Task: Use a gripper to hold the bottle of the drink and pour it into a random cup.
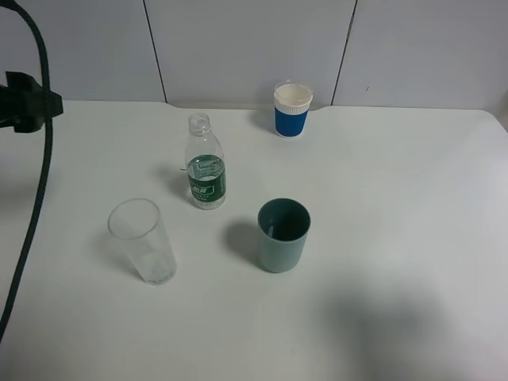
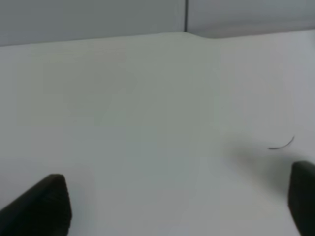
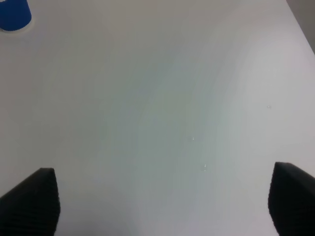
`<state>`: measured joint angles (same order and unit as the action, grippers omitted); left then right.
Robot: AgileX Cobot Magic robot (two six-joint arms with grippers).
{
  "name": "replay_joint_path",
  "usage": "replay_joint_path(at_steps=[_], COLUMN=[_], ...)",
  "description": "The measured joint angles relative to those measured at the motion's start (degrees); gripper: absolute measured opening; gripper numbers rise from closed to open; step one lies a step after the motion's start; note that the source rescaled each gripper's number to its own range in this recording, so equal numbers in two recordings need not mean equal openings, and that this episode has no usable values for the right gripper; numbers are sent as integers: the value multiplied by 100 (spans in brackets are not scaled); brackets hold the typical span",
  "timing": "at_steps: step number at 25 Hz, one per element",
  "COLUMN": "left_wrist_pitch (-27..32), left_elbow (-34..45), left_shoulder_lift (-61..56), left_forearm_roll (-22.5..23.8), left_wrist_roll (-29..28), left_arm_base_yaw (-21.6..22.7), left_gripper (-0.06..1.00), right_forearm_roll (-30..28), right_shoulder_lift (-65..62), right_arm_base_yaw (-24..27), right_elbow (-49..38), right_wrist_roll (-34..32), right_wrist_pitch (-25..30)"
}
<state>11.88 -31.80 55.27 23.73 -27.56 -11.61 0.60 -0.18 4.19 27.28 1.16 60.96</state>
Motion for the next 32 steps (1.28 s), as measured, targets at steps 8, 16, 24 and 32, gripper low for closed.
replay_joint_path(at_steps=[8,16,24,32], left_wrist_pitch=[1109,1846,2381,3059], left_elbow=[0,0,0,0], left_shoulder_lift=[-1292,-2024,-2719,-3558], left_forearm_roll=[-652,-1312,-1489,-1385], left_wrist_roll=[726,1361,1510,1510], left_arm_base_yaw=[0,0,0,0], left_gripper=[75,75,75,74], right_forearm_roll=[0,0,0,0], right_shoulder_lift=[0,0,0,0], right_arm_base_yaw=[0,0,0,0], right_elbow=[0,0,0,0], right_wrist_roll=[0,0,0,0], right_wrist_pitch=[0,0,0,0])
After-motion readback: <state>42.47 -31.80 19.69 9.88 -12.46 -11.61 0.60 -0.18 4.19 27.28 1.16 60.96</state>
